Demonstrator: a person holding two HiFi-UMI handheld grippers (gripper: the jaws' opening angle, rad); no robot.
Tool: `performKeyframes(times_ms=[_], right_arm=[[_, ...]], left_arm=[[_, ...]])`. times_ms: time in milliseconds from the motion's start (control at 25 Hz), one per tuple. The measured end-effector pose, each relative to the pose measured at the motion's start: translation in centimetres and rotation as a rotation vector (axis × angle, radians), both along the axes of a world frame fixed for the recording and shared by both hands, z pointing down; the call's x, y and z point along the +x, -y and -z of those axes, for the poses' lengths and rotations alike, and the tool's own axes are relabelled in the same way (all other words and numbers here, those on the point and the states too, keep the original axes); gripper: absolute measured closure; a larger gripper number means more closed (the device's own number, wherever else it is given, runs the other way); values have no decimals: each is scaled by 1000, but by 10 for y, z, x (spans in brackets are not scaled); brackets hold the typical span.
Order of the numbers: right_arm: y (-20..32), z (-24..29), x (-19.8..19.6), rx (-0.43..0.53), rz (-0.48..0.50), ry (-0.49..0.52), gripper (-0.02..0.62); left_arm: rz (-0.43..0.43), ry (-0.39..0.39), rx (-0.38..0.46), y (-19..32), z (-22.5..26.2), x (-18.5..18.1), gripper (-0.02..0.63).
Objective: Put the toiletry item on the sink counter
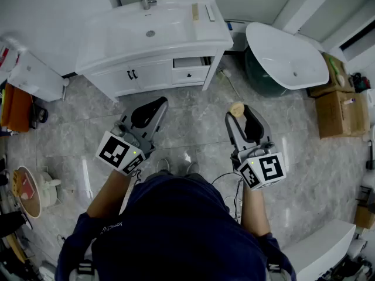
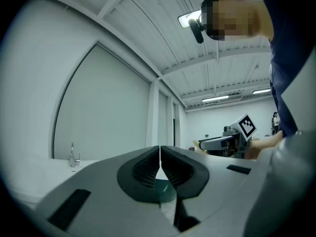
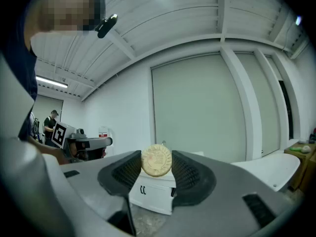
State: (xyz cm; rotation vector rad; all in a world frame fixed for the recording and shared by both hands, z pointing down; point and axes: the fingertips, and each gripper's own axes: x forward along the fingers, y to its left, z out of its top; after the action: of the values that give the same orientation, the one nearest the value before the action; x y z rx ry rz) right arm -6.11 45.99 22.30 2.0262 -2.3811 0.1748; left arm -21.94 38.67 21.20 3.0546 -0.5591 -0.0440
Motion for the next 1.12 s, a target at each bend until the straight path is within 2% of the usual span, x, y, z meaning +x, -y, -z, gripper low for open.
performKeyframes(times_ms=[480, 1120], right_arm=[[-2, -7, 21, 9, -21, 29, 396], [-21, -13, 86, 31, 44, 35, 396]], left_arm=[[7, 29, -6, 11, -13, 12, 572], [75, 28, 10, -11, -18, 77, 572]])
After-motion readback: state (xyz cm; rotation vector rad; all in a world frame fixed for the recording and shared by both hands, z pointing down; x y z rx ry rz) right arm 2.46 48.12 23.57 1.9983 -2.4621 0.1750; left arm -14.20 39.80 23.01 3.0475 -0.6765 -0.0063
